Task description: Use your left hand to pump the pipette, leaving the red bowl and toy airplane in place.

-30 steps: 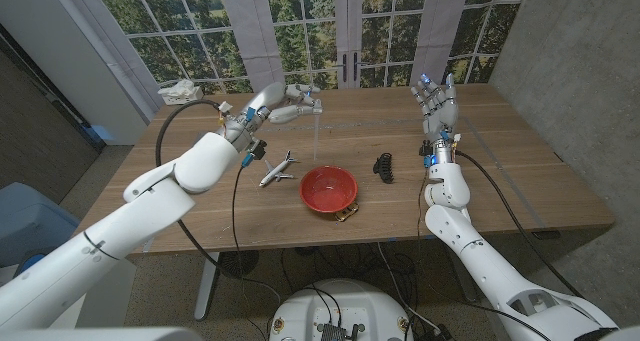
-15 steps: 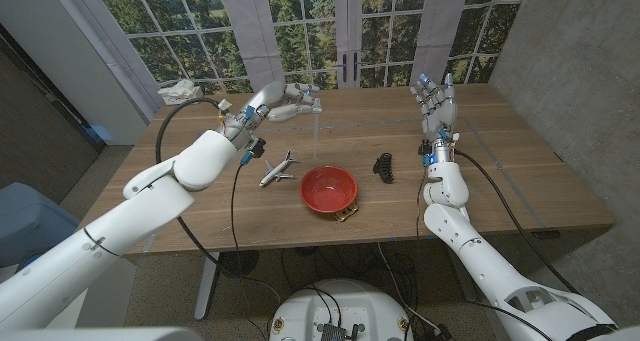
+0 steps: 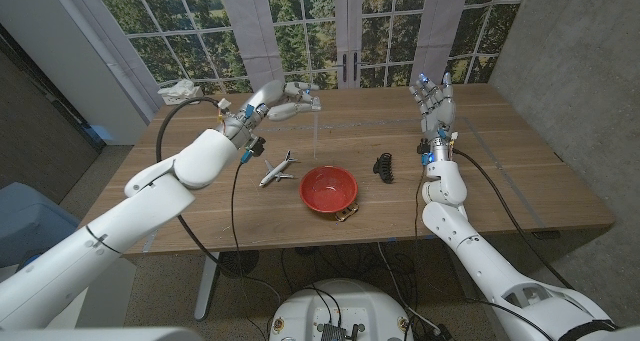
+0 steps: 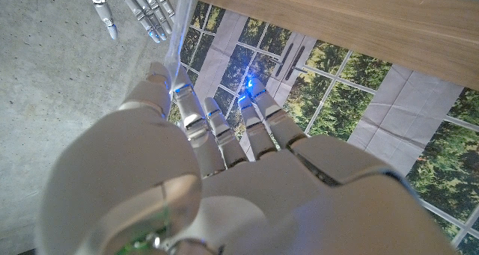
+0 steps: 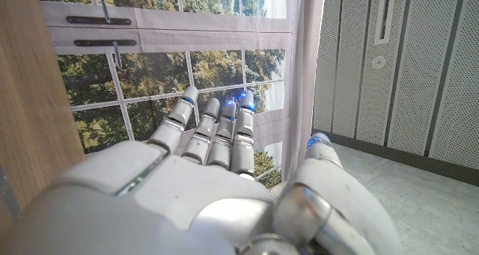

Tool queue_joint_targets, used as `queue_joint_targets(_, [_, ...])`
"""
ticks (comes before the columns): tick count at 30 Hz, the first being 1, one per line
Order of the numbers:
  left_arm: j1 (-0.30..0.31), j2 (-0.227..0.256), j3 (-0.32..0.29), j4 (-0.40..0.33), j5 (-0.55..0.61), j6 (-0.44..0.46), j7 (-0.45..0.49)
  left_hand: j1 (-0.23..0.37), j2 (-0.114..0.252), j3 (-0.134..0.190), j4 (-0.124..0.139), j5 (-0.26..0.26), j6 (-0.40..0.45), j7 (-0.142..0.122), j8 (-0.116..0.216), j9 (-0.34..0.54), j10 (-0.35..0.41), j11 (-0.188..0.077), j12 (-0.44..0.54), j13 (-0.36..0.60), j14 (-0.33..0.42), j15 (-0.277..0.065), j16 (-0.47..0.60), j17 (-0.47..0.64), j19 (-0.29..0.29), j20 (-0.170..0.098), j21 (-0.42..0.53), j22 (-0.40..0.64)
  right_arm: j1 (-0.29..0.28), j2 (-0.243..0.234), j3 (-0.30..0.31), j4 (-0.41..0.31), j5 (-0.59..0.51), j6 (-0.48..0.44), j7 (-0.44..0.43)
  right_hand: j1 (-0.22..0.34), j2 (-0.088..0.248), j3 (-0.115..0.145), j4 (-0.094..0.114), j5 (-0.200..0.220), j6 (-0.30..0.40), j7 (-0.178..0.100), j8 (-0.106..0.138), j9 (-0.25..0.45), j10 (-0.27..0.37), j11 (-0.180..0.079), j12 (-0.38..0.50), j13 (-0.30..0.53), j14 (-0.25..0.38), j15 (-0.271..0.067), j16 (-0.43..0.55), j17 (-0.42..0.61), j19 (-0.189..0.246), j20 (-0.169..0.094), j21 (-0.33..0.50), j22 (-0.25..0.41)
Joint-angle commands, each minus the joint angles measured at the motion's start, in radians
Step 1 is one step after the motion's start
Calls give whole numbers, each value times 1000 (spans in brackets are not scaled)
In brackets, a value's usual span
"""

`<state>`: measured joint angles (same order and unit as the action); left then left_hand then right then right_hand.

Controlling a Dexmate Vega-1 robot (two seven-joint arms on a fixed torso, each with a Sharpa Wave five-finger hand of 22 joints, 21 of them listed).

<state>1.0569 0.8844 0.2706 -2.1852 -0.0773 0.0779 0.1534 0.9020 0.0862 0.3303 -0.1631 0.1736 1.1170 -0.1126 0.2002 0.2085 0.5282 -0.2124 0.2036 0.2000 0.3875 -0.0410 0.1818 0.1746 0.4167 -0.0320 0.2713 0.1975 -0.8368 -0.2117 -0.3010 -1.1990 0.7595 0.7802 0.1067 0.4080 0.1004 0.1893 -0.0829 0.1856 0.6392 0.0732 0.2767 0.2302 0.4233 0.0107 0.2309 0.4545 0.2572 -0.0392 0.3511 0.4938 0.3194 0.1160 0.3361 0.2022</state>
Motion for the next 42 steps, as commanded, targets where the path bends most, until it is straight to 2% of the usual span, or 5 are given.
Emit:
queue_joint_targets(1, [-23,-3,13,21,4,-13,-9,6,8,4,-2,0,24,-7,13,3,6,1,7,1,-1,-121,8,2,4,1,5,6,13,8,0,23,2,3,4,-3,-2,4,-5,6,8,8,-6,3,-5,0,6,2,-4,-7,-3,3,-5,-1,-4,2])
queue_joint_targets(12, [-40,3,27,19,36,-16,-12,25,20,10,-8,1,42,15,24,13,2,-3,6,1,-12,-132,2,-1,-4,-13,3,6,16,9,2,28,3,10,8,-6,-1,5,-9,6,16,10,-4,5,-5,1,7,2,-4,-7,-4,3,-4,0,-4,2])
queue_joint_targets(20, [-49,9,31,28,34,-50,-37,82,29,25,-22,17,48,90,47,68,-43,-7,-4,0,-39,-136,-5,-5,-21,-21,-1,6,16,7,3,26,1,8,5,-8,0,5,-13,6,17,11,-5,6,-5,0,6,2,-4,-7,-4,4,-5,-1,-4,2])
queue_joint_targets(25, [-49,9,31,25,38,-50,-40,103,20,29,-25,28,59,113,56,86,-46,-7,-3,0,-44,-135,-5,-5,-25,-22,-2,5,17,6,2,27,0,7,5,-9,0,6,-15,6,17,10,-6,7,-4,0,7,2,-5,-7,-5,4,-5,-1,-4,2])
queue_joint_targets(42, [-54,1,37,17,46,-36,-42,132,9,32,-24,45,69,131,65,115,-32,-8,5,2,-49,-139,-3,-6,-25,-25,-2,3,17,5,5,33,4,8,8,-13,2,7,-20,5,18,11,-7,8,-5,1,7,2,-4,-7,-6,5,-6,-1,-4,2])
